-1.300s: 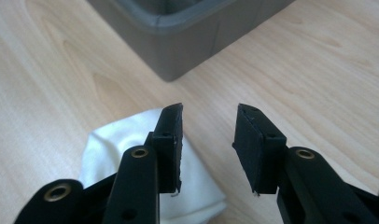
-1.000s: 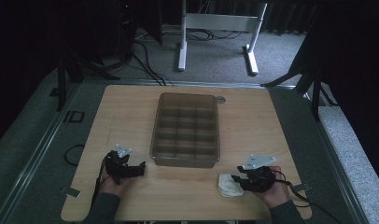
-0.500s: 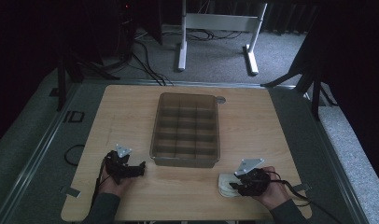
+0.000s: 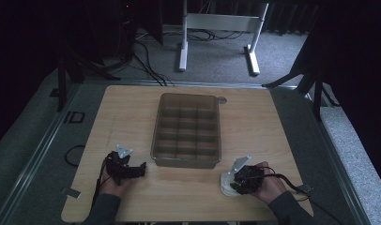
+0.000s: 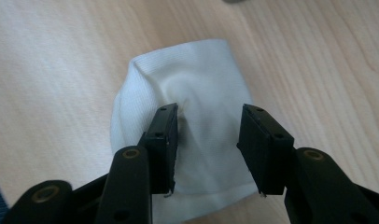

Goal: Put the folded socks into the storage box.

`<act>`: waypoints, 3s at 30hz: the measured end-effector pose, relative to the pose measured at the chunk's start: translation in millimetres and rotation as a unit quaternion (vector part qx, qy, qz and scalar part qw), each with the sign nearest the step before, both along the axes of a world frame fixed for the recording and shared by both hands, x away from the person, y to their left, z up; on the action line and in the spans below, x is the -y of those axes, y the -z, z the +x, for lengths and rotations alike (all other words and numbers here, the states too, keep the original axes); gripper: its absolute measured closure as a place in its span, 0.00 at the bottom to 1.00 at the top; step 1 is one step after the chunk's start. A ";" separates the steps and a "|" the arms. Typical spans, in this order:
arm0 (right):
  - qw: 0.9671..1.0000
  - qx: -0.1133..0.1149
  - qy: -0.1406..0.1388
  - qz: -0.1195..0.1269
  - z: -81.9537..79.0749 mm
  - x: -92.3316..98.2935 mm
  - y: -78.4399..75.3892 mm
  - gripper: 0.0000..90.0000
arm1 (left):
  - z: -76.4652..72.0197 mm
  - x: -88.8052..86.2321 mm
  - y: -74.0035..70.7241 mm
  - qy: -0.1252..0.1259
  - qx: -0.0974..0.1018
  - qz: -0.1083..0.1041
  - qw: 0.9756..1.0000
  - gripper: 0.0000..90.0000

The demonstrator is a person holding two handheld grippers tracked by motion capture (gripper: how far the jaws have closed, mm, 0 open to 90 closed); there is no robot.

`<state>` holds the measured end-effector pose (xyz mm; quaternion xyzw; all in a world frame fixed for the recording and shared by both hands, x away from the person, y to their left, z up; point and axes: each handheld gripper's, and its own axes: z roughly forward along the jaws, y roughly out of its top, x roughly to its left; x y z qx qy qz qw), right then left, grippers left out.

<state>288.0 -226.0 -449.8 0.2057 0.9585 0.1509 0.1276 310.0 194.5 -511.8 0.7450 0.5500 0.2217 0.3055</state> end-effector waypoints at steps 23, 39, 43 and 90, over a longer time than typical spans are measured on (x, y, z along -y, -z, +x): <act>0.999 -0.008 0.032 -0.013 40.0 11.8 -6.6 0.63 | 0.0 0.0 0.0 0.000 0.000 0.000 1.000 0.01; 0.997 -0.040 -0.038 -0.057 42.1 4.5 -19.3 0.59 | 0.0 0.0 0.0 0.000 0.000 0.000 1.000 0.01; 0.995 -0.053 -0.041 -0.071 44.9 1.6 -16.8 0.57 | 0.0 0.0 0.0 0.000 0.000 0.000 1.000 0.01; 0.986 -0.140 -0.022 -0.089 58.7 -8.1 4.0 0.76 | -0.1 0.0 0.0 0.000 0.000 0.000 1.000 0.01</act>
